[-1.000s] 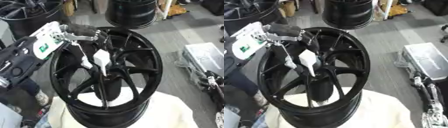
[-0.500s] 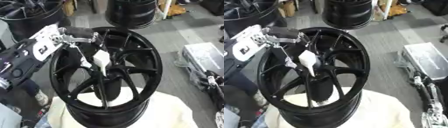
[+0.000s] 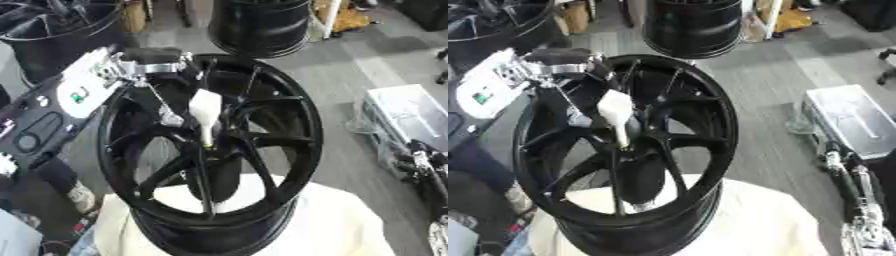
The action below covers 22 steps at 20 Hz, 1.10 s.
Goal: Pull the pin out of the wheel hub.
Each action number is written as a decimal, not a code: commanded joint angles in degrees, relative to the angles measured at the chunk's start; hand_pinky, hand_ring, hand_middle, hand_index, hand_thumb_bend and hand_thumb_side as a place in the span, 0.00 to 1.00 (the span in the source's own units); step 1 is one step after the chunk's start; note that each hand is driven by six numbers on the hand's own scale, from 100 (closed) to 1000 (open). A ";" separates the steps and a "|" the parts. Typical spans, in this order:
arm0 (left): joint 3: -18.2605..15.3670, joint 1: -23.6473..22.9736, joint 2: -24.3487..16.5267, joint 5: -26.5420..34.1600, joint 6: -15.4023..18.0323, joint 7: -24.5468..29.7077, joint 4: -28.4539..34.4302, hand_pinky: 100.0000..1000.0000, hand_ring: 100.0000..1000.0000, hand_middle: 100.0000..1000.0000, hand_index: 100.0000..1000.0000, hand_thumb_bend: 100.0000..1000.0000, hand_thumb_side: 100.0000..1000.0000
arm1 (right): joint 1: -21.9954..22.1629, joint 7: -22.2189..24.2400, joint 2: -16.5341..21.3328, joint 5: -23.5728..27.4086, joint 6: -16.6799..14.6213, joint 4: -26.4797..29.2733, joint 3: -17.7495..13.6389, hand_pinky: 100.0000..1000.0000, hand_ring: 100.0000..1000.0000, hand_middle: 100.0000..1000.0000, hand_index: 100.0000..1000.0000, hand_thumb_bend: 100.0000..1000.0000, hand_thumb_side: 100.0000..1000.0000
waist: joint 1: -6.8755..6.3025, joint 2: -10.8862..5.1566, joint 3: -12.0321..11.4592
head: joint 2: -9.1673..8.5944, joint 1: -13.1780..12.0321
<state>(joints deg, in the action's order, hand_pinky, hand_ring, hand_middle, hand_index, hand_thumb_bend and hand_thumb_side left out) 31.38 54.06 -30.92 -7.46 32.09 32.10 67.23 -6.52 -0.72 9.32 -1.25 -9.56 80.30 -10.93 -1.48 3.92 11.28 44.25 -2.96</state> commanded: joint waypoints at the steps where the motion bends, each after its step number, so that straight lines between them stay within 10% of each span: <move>1: -3.65 2.01 -3.18 4.97 19.87 19.87 1.83 0.73 0.52 0.31 0.44 0.03 0.15 | -0.38 0.03 0.59 -0.09 -0.03 0.74 -0.33 0.70 0.73 0.81 0.81 0.00 0.64 | 0.30 -1.13 -0.19 | -0.13 0.08; 9: -14.83 0.56 -14.83 22.84 13.01 19.87 9.57 0.74 0.52 0.31 0.44 0.02 0.06 | 0.07 -0.48 0.92 -0.10 0.01 0.49 -0.82 0.70 0.73 0.81 0.81 0.00 0.64 | 0.07 -1.36 -1.57 | -0.13 0.83; 14: -21.77 -11.34 -25.00 25.10 10.05 19.87 10.60 0.74 0.52 0.32 0.45 0.00 0.10 | 0.50 -1.23 1.29 -0.16 0.02 0.34 -1.52 0.70 0.73 0.81 0.81 0.00 0.65 | -0.08 -1.48 -3.09 | -0.13 1.45; 20: -27.23 -26.62 -27.71 16.22 10.19 19.87 3.07 0.73 0.53 0.37 0.49 0.01 0.24 | 0.70 -1.72 1.34 -0.13 -0.05 0.29 -1.96 0.70 0.73 0.81 0.81 0.00 0.65 | 0.17 -1.28 -4.04 | -0.13 1.76; 21: -27.59 -27.44 -27.50 14.83 10.64 19.87 1.99 0.77 0.68 0.66 0.77 0.21 0.59 | 0.72 -1.76 1.34 -0.12 -0.05 0.28 -1.97 0.70 0.73 0.81 0.81 0.00 0.65 | 0.20 -1.27 -4.09 | -0.13 1.79; 22: -28.76 -30.27 -26.73 10.56 9.53 19.87 -1.46 0.78 0.70 0.69 0.79 0.24 0.63 | 0.76 -1.85 1.29 -0.10 -0.07 0.26 -2.09 0.70 0.73 0.81 0.81 0.00 0.65 | 0.37 -1.17 -4.37 | -0.13 2.05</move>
<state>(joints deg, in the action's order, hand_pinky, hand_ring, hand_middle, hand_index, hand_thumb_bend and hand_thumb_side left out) 4.39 23.61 -55.61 5.55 27.01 37.19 67.57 -5.43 -2.29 9.33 -1.25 -9.54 79.98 -12.58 -1.09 3.49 7.01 44.25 -1.17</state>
